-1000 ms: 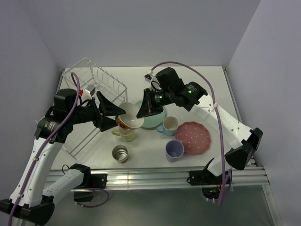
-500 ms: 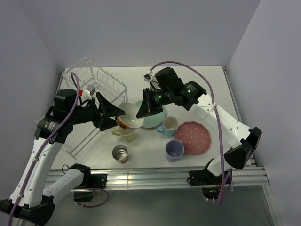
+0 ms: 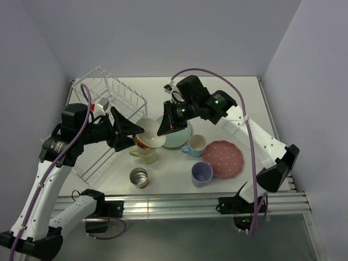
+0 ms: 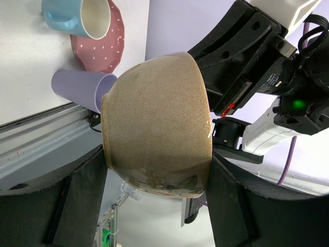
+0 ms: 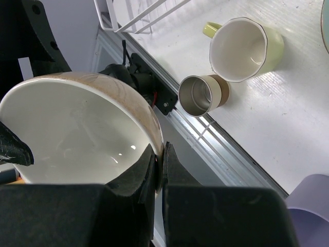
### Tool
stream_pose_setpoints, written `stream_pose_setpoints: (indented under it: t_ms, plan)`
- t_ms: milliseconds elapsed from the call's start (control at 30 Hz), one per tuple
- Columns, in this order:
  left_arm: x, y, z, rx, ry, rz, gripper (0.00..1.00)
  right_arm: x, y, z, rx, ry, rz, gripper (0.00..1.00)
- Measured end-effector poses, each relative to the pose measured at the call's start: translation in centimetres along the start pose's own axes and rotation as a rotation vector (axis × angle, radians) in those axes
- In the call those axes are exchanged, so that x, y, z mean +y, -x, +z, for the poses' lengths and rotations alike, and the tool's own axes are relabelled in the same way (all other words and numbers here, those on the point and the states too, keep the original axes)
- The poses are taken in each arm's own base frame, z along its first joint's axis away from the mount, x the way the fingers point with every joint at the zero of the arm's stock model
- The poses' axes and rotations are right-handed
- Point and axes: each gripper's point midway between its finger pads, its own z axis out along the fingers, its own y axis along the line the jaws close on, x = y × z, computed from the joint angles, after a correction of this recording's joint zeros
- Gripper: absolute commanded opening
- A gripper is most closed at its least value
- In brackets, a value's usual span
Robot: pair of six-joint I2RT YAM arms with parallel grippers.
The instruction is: Load the mixed dishes into the dish rack
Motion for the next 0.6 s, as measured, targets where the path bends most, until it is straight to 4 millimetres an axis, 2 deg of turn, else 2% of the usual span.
stream_pose_setpoints:
  t_ms: [367,433,467,533,600]
  plan:
    - [0.00,-0.36,-0.54,-0.016,-0.008,0.011,0.00,0.31,-0.09,0.02,0.002,0.010,-0.014,0.15]
    - [0.02,-0.38,-0.55,-0.016,-0.008,0.012,0.00,0.33,-0.12,0.03,0.003,0.010,-0.014,0.19]
    - [0.01,-0.38,-0.56,-0.016,-0.008,0.012,0.00,0.35,-0.14,0.03,0.004,0.012,-0.016,0.25]
    - [0.11,-0.42,-0.57,-0.016,-0.007,0.013,0.00,0.35,-0.17,0.02,0.006,0.013,-0.021,0.32]
    - [0.52,-0.52,-0.55,-0.016,0.003,0.006,0.00,0.34,-0.17,0.02,0.006,0.014,-0.026,0.35]
